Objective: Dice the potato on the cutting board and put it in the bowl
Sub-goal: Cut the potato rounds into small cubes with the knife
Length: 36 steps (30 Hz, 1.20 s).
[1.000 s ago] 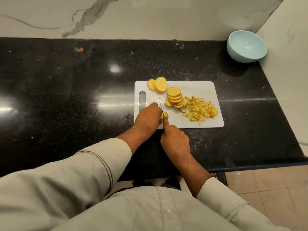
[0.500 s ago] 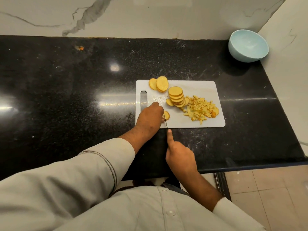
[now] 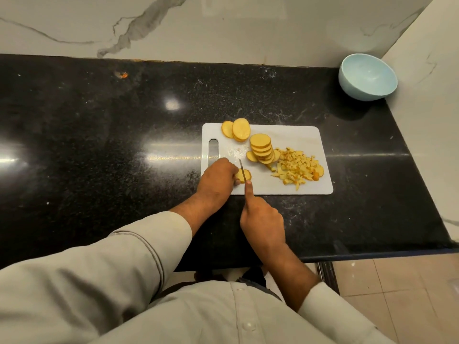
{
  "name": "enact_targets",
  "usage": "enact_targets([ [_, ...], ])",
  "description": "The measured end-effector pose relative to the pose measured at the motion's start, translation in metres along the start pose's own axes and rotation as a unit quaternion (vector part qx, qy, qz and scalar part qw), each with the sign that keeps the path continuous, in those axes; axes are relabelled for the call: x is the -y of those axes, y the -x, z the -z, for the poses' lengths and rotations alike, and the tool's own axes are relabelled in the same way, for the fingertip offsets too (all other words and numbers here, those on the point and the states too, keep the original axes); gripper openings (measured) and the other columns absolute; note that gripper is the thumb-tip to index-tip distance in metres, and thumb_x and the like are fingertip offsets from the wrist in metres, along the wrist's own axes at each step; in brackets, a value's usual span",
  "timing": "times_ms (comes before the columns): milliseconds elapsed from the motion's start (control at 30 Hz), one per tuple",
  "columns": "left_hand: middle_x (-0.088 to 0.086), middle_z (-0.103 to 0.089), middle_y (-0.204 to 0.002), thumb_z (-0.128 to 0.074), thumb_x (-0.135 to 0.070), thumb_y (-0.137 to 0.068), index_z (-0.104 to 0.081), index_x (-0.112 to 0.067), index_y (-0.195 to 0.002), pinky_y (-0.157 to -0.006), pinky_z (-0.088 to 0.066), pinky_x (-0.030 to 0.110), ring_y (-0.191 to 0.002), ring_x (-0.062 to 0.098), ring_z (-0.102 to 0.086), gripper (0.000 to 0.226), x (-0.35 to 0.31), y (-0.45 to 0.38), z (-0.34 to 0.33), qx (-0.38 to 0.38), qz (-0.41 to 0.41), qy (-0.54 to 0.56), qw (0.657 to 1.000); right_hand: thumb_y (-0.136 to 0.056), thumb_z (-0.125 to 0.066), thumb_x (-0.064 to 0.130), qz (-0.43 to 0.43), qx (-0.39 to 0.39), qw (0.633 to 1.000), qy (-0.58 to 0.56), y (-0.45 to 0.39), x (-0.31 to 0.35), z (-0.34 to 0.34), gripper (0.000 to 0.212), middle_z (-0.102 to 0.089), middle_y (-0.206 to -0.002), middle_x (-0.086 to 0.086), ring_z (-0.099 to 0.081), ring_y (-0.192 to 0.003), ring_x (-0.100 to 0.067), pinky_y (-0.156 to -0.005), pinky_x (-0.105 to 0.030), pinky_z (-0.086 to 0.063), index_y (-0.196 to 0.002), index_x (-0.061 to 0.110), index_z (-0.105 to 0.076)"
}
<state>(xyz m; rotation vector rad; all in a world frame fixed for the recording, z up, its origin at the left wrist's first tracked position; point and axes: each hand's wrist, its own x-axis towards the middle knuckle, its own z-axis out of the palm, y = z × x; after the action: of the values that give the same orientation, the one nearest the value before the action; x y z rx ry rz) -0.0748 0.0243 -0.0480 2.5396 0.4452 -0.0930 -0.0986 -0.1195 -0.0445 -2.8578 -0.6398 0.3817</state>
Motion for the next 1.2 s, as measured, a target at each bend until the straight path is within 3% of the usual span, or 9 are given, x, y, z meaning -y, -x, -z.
enact_targets([
  [133,-0.002,-0.038,-0.070,-0.056,-0.014,-0.089,-0.064,-0.008,-0.076,-0.050,-0.024,0.026,-0.067,0.020,-0.048,0.016,-0.005,0.000,0.004,0.019,-0.006,-0.034,0.999,-0.097,-0.035,0.021,0.000,0.015,1.000,0.001,-0.017,0.008,-0.003,0.064,-0.058,-0.099,-0.008,-0.062,-0.082,-0.032,-0.059,-0.036,-0.035,-0.154,0.025,-0.006],
  [367,-0.003,-0.029,-0.070,-0.054,-0.016,-0.092,-0.065,-0.007,-0.087,-0.059,-0.033,0.030,-0.071,0.026,-0.052,0.016,-0.007,0.000,0.004,0.028,-0.036,-0.089,0.995,-0.097,-0.034,0.019,-0.001,0.025,0.999,-0.021,-0.037,0.015,-0.007,0.063,-0.058,-0.099,-0.009,-0.061,-0.084,-0.032,-0.062,-0.037,-0.036,-0.153,0.020,-0.006],
  [533,0.001,-0.037,-0.077,-0.053,-0.015,-0.093,-0.066,-0.009,-0.089,-0.061,-0.035,0.031,-0.079,0.029,-0.059,0.016,-0.008,-0.001,0.005,0.024,-0.032,-0.108,0.993,-0.094,-0.035,0.018,-0.003,0.058,0.998,0.000,-0.025,0.010,-0.007,0.069,-0.051,-0.083,-0.005,-0.053,-0.070,-0.026,-0.057,-0.035,-0.035,-0.154,0.024,0.000],
  [700,0.010,-0.056,-0.092,-0.054,-0.017,-0.095,-0.066,-0.004,-0.098,-0.067,-0.036,0.029,-0.089,0.029,-0.060,0.018,-0.007,0.000,0.004,0.018,-0.027,-0.089,0.995,-0.098,-0.035,0.022,0.012,0.072,0.997,0.029,0.025,-0.006,-0.013,0.067,-0.059,-0.098,-0.006,-0.063,-0.081,-0.027,-0.059,-0.035,-0.037,-0.154,0.023,0.001],
  [800,0.009,-0.059,-0.088,-0.057,-0.016,-0.094,-0.065,-0.002,-0.089,-0.067,-0.038,0.027,-0.080,0.023,-0.058,0.017,-0.005,0.002,0.004,0.010,-0.009,-0.043,0.999,-0.101,-0.030,0.026,0.024,0.089,0.995,0.024,0.055,-0.017,-0.014,0.063,-0.058,-0.103,-0.003,-0.062,-0.082,-0.022,-0.063,-0.034,-0.042,-0.153,0.025,0.005],
  [900,-0.006,-0.050,-0.070,-0.054,-0.011,-0.094,-0.054,-0.016,-0.079,-0.066,-0.036,0.022,-0.069,0.010,-0.049,0.015,-0.004,0.003,0.004,0.021,0.015,0.003,1.000,-0.102,-0.028,0.027,0.023,0.084,0.996,0.018,0.067,-0.026,-0.006,0.061,-0.057,-0.101,0.001,-0.061,-0.080,-0.019,-0.068,-0.034,-0.049,-0.153,0.028,0.006],
  [967,-0.011,-0.050,-0.064,-0.051,-0.015,-0.097,-0.062,-0.018,-0.084,-0.064,-0.039,0.021,-0.060,0.002,-0.049,0.017,-0.002,0.002,0.003,0.025,0.042,0.060,0.997,-0.102,-0.029,0.028,0.012,0.055,0.998,0.015,0.062,-0.025,0.000,0.061,-0.055,-0.097,0.002,-0.060,-0.078,-0.018,-0.067,-0.034,-0.050,-0.153,0.028,0.003],
  [1100,-0.014,-0.045,-0.057,-0.054,-0.017,-0.097,-0.071,-0.004,-0.102,-0.048,-0.034,0.001,-0.042,-0.008,-0.043,0.022,-0.002,0.000,0.004,0.026,0.077,0.103,0.991,-0.100,-0.034,0.022,0.014,0.005,1.000,-0.011,0.029,-0.006,0.004,0.063,-0.049,-0.085,0.001,-0.060,-0.073,-0.022,-0.061,-0.036,-0.046,-0.154,0.027,-0.003],
  [1200,-0.012,-0.050,-0.059,-0.058,-0.012,-0.092,-0.073,-0.009,-0.103,-0.048,-0.033,0.001,-0.046,-0.005,-0.041,0.019,-0.003,0.000,0.007,0.031,0.074,0.098,0.992,-0.099,-0.035,0.019,0.019,0.012,0.999,-0.024,0.004,0.003,-0.001,0.064,-0.050,-0.086,-0.002,-0.059,-0.073,-0.024,-0.059,-0.036,-0.042,-0.154,0.023,-0.003],
])
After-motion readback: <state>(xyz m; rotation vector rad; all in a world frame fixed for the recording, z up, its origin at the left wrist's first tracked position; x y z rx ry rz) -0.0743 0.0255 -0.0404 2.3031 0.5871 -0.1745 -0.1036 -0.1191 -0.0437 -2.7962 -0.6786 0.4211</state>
